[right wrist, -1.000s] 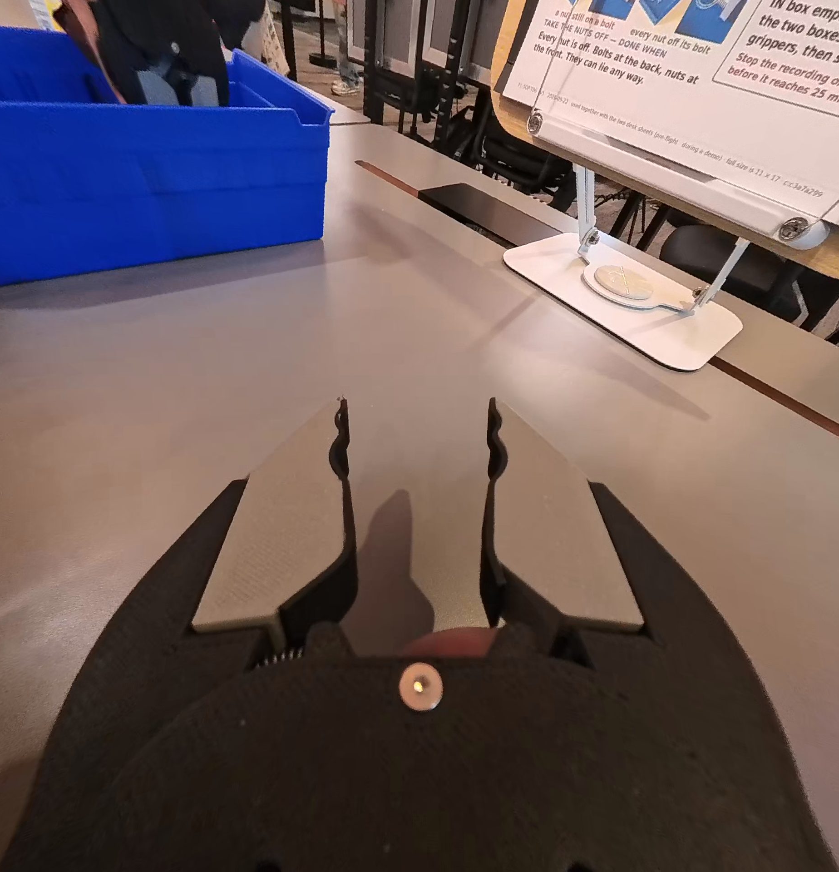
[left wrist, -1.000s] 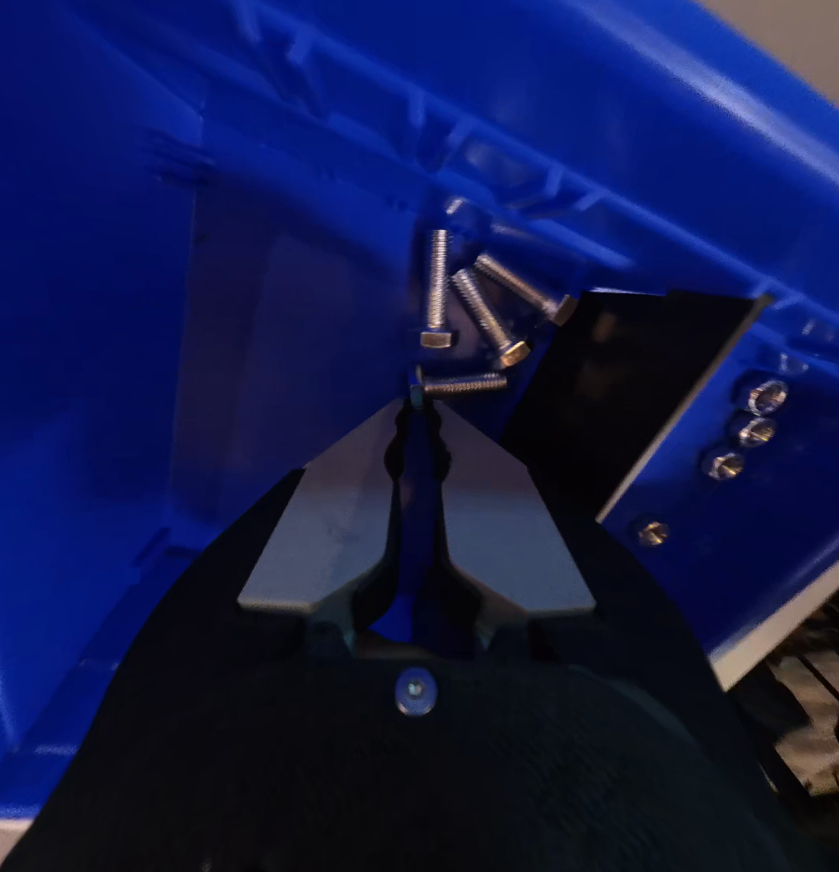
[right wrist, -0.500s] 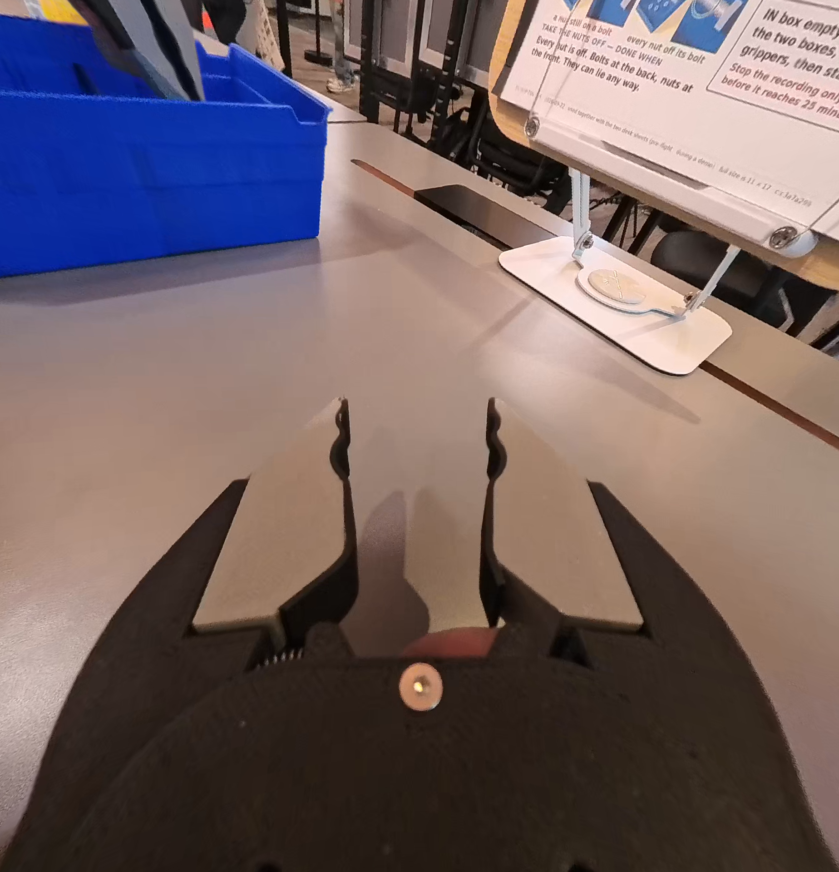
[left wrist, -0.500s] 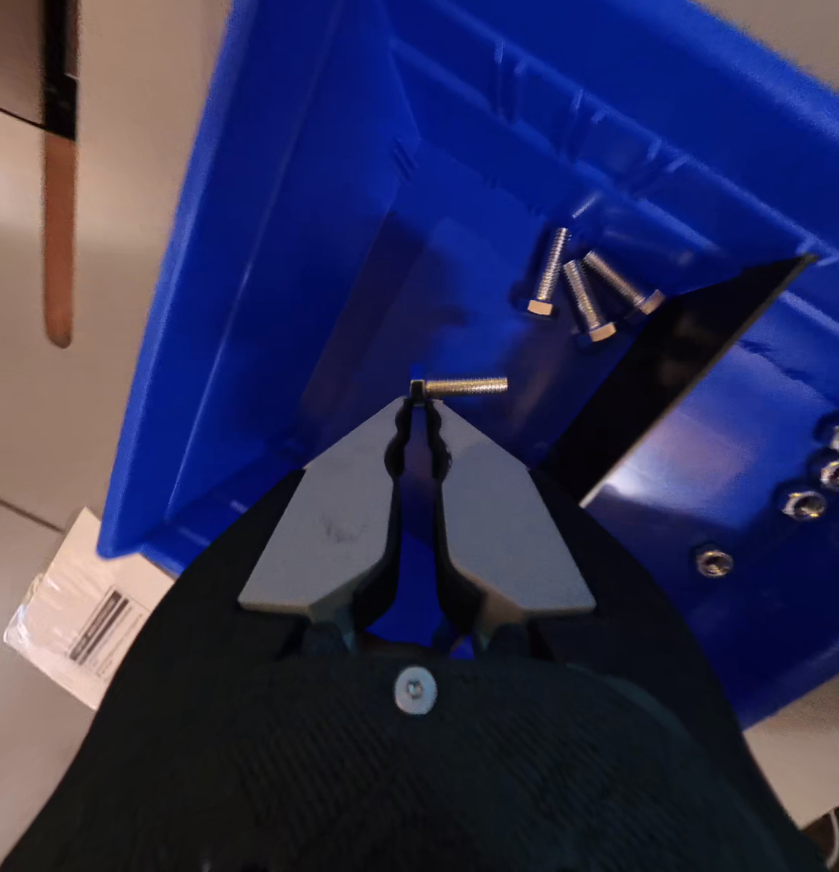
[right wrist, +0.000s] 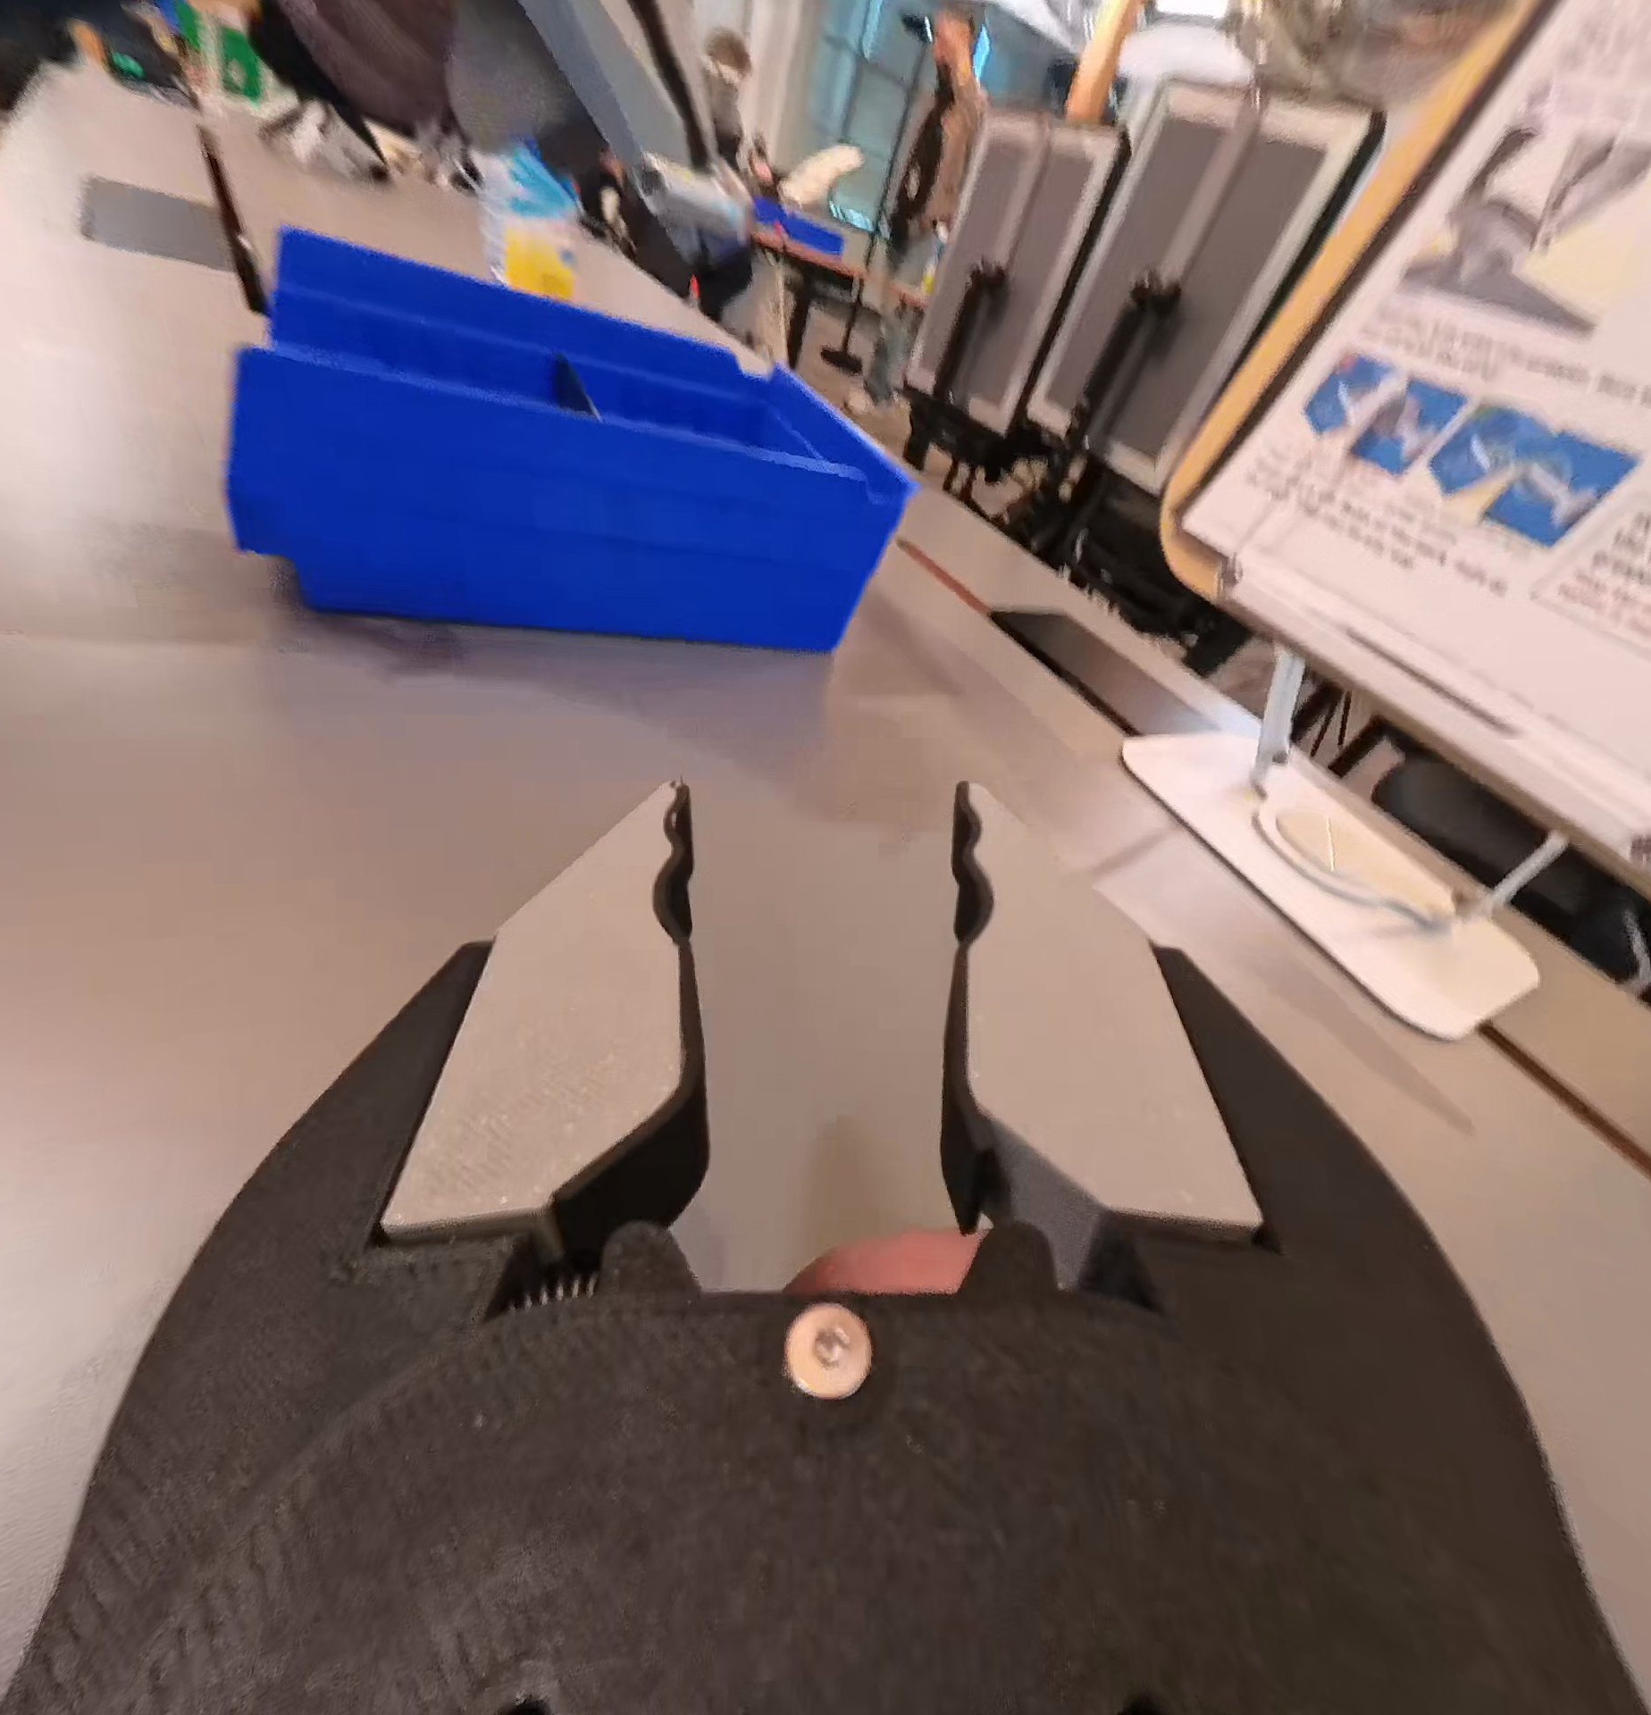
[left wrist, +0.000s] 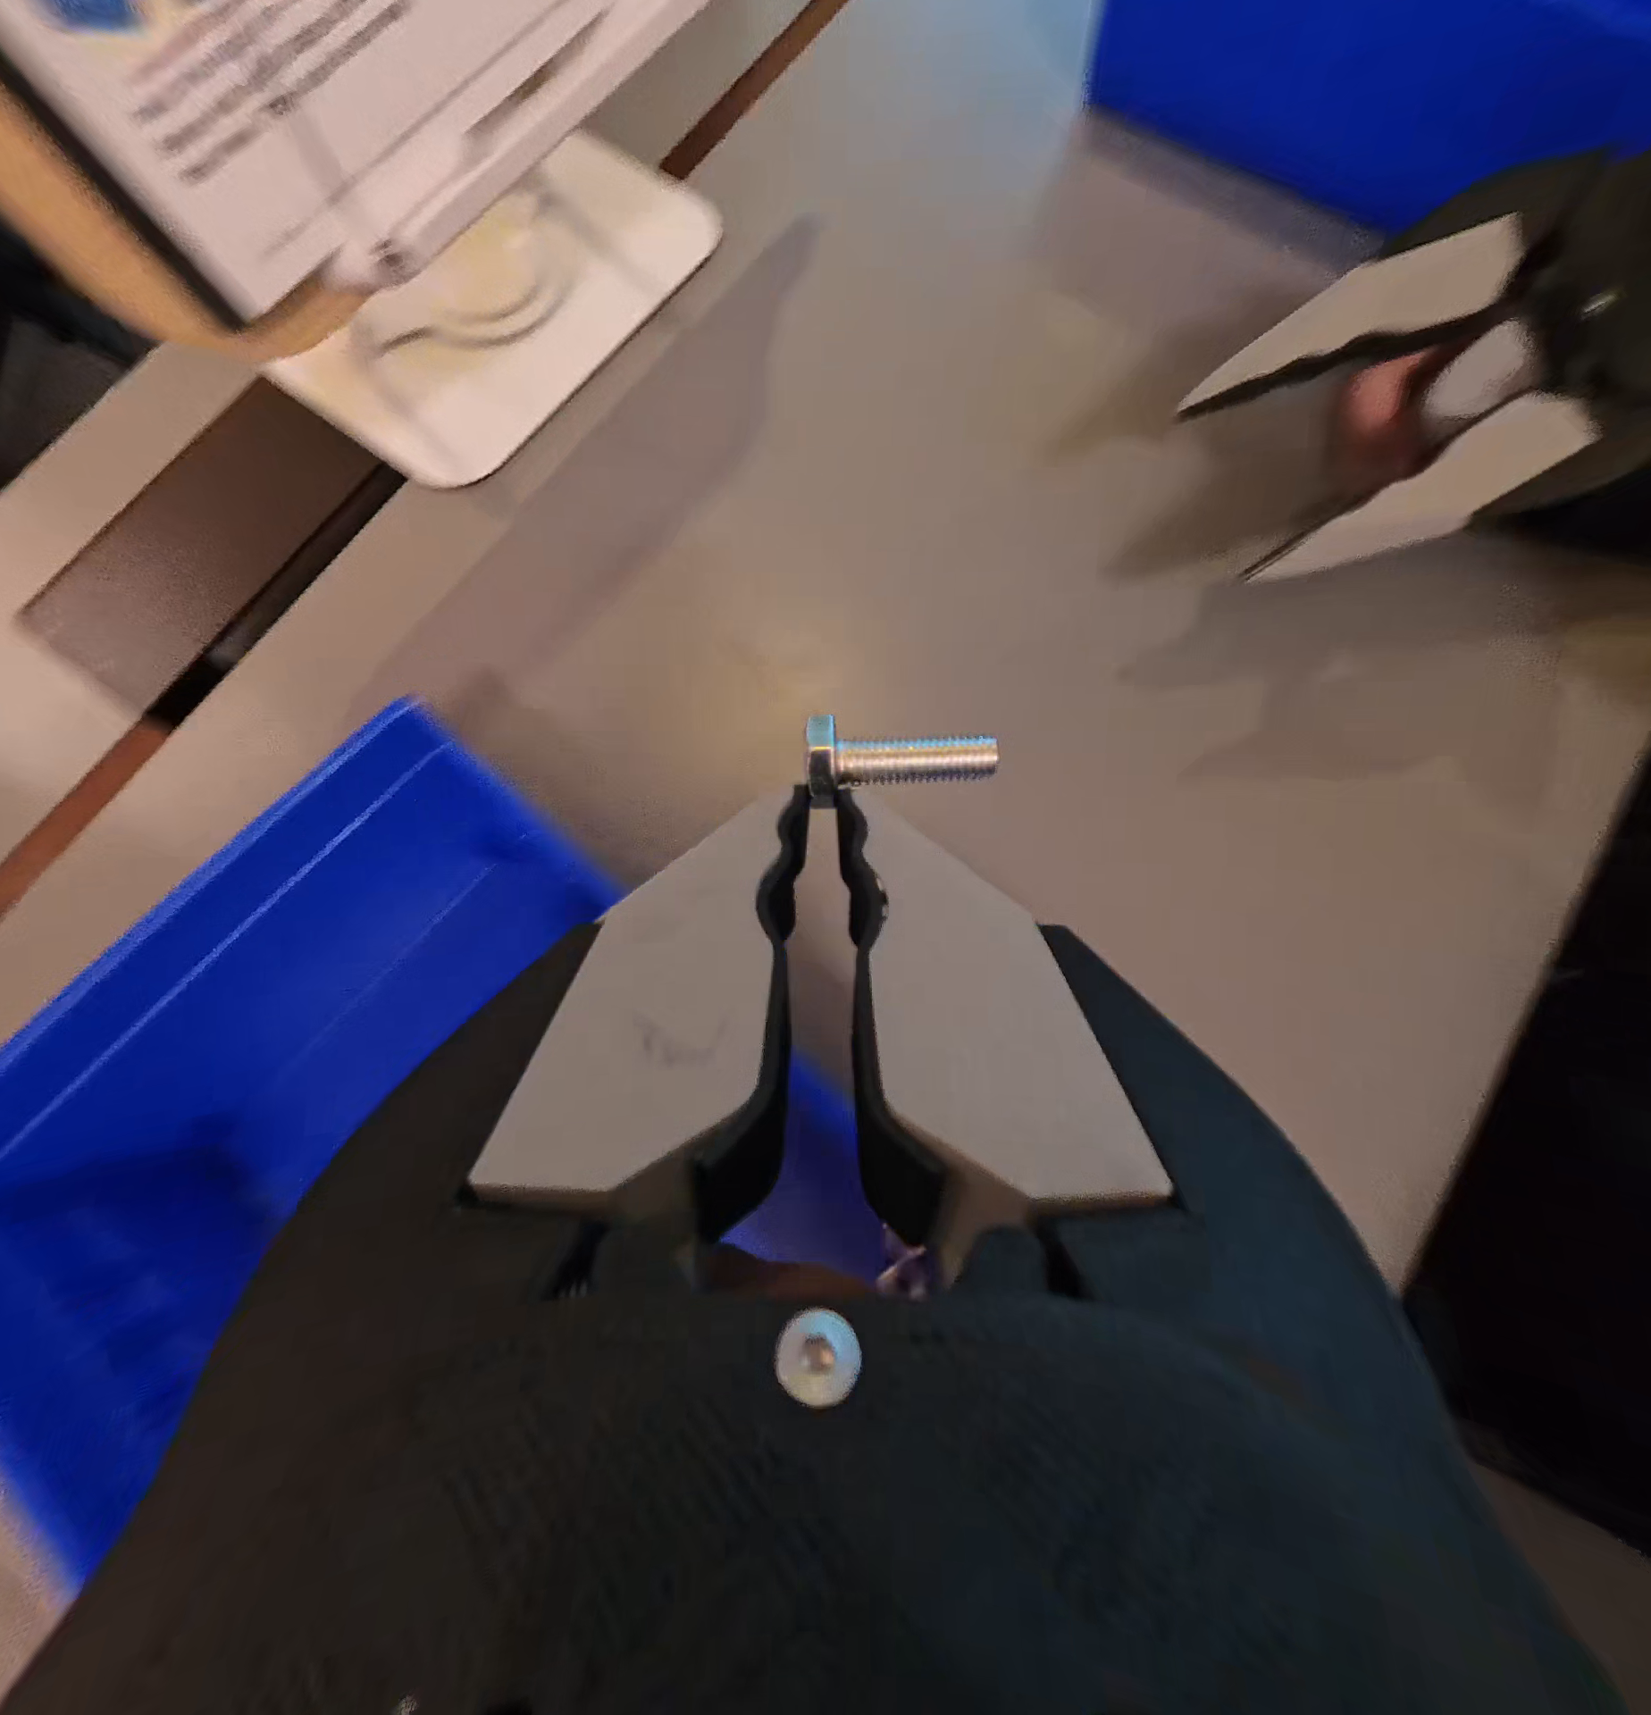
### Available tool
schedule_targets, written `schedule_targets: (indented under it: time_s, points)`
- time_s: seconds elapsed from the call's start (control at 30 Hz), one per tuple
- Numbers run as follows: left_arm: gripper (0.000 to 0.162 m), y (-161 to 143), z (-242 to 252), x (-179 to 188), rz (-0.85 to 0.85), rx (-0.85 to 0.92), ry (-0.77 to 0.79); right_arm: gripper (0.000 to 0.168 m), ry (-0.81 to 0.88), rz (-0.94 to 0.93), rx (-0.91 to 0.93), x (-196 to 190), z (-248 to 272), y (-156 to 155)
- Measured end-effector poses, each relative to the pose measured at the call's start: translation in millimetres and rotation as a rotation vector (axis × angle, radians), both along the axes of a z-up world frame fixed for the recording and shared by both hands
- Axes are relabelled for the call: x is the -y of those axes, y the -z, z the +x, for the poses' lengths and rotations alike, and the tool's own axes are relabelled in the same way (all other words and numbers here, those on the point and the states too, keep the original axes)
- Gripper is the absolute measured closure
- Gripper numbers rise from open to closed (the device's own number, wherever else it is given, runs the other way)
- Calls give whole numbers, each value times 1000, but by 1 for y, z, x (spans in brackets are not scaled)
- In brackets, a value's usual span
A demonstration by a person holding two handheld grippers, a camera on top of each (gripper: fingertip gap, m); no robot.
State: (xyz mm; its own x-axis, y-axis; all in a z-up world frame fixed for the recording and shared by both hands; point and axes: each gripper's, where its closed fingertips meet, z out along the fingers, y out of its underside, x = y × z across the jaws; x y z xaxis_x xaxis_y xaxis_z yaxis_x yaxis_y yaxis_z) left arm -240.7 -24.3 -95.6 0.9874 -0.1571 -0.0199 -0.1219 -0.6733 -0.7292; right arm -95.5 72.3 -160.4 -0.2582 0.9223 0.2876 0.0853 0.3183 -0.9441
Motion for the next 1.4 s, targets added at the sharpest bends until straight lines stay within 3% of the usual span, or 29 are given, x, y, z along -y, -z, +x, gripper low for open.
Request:
schedule_targets:
  time_s: [0.17, 0.33, 0.53, 0.63, 0.87, 0.9, 0.93, 0.97, 1.03, 1.17, 1.27, 1.4]
  points:
    - [158, 7, 107, -31, 67, 160, 104, 119, -115, 48, -137, 30, 18, -26]
    - [158, 40, 162, -47, 26, 305, 113, 123, -147, 81, -200, 36, 33, -39]
    - [158, 53, 179, -60, 22, 456, 85, 134, -195, 129, -195, 43, 40, -34]
    - [158, 57, 179, -63, 12, 462, 82, 159, -207, 145, -203, 46, 41, -34]
    - [156, 69, 174, -64, 5, 514, 76, 162, -171, 61, -82, 35, 30, -27]
    - [146, 76, 168, -62, -14, 465, 49, 162, -144, 26, -58, 28, 27, -27]
    - [128, 83, 158, -58, -35, 382, 6, 162, -111, -6, -29, 19, 24, -27]
    - [121, 87, 150, -52, -51, 301, -21, 162, -87, -34, 13, 10, 22, -24]
    - [121, 81, 141, -36, -46, 211, -37, 162, -70, -62, 151, -3, 17, -9]
    - [122, 38, 113, 4, 19, 132, -80, 162, -76, -66, 475, -15, 10, 34]
    - [130, 11, 69, 50, 15, 37, -150, 162, -68, -82, 538, -15, 0, 52]
    - [137, 30, -10, 128, -209, -128, -303, 162, -65, -9, 553, -9, -4, 71]
